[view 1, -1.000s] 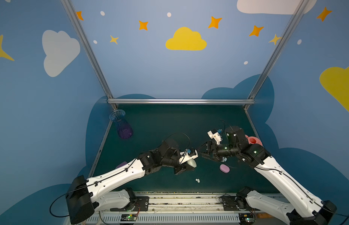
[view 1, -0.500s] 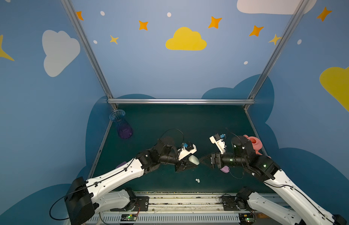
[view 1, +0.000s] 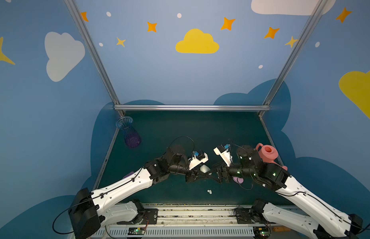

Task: Insert wireless bluetooth earbuds into charging case
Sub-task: Open the charging case.

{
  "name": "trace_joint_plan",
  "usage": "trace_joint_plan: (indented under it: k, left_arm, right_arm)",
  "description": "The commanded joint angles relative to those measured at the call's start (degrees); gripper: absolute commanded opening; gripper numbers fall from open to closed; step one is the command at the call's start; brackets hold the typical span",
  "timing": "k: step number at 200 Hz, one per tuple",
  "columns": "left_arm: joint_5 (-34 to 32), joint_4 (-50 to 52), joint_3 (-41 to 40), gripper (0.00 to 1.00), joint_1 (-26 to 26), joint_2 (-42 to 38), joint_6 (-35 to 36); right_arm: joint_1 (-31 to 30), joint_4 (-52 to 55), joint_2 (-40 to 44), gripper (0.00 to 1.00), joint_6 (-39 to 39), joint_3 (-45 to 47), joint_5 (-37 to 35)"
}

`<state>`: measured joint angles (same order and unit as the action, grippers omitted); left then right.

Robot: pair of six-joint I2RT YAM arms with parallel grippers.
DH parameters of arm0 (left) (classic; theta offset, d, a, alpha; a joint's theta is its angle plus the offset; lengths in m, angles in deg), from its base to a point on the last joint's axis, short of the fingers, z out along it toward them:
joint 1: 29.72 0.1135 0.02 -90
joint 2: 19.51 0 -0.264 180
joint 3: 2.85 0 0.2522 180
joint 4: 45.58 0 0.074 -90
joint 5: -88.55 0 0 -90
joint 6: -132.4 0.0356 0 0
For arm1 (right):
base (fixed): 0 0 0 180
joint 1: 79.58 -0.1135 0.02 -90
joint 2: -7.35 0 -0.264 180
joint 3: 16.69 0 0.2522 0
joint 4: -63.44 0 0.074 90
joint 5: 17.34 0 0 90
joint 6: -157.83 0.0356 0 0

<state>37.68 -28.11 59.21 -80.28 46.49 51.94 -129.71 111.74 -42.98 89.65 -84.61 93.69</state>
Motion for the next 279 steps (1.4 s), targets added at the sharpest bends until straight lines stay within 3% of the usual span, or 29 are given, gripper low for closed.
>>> trace_joint_plan:
  k: [1,99,167,279]
  left_arm:
    - [2.04,-1.57,0.11,0.10,0.05,-0.42,-0.31]
    - [2.84,-2.01,-0.22,0.08,0.03,-1.78,-0.42]
    - [3.72,-2.54,-0.17,0.07,-0.02,-2.44,-0.91]
    - [4.31,-3.83,-0.72,0.06,-0.09,-3.32,-2.10]
  right_arm:
    - [-0.65,0.43,-0.56,0.79,-1.42,-1.97,-3.91]
    - [-0.95,9.68,-2.41,0.76,-5.56,-6.15,-14.01]
    - [0.14,10.97,-3.89,0.76,-4.34,-7.38,-19.46]
    - [3.56,10.49,-5.29,0.77,-1.62,-9.53,-15.47]
